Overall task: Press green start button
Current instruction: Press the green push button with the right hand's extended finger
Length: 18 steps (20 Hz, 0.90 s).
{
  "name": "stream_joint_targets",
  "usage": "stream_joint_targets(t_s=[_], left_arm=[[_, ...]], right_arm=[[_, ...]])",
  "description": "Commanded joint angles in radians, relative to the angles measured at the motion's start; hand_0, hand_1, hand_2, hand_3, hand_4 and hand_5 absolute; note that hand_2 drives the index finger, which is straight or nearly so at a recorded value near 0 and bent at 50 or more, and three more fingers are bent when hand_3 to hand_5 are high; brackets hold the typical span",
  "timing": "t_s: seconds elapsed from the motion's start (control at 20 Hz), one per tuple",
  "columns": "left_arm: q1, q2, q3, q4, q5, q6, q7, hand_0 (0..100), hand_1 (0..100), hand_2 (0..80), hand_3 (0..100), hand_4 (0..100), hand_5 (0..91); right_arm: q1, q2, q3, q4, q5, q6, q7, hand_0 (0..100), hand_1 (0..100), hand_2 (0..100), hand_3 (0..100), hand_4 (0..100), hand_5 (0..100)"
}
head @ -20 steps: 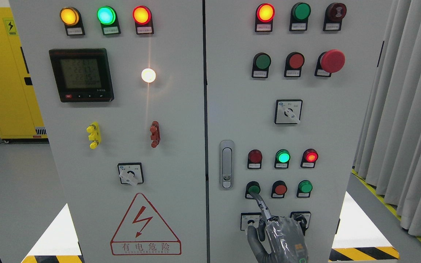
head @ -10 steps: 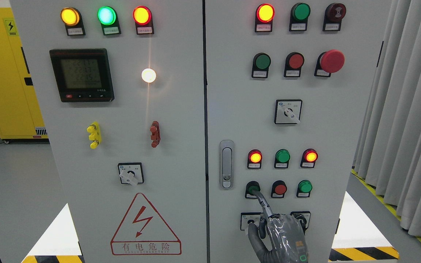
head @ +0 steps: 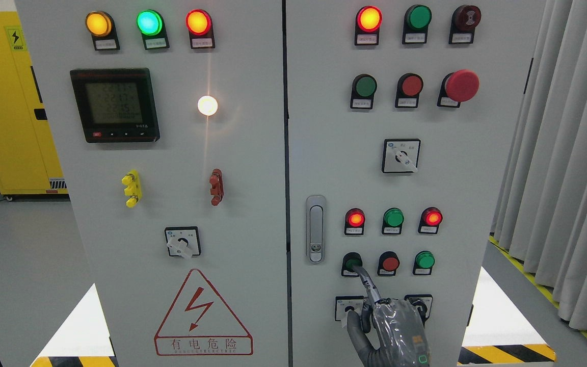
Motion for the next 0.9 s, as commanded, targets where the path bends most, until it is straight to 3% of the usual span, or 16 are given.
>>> stream_joint_targets(t_s=[0.0, 0.85], left_arm=[[0.001, 0.0, 0.0, 0.001, 0.0, 0.0, 0.0, 12, 56, 0.0, 0, 0, 0.0], [0.0, 0.0, 0.0, 0.001, 0.0, 0.0, 0.0, 12, 56, 0.0, 0, 0, 0.0]], right_arm=[[0.002, 0.0, -0.004, 0.004, -0.004, 0.002, 0.002, 77, 94, 0, 94, 100, 100], [0.06, 0.0, 0.008, -0.147, -0.021, -0.021, -0.01, 77, 94, 0, 94, 100, 100]])
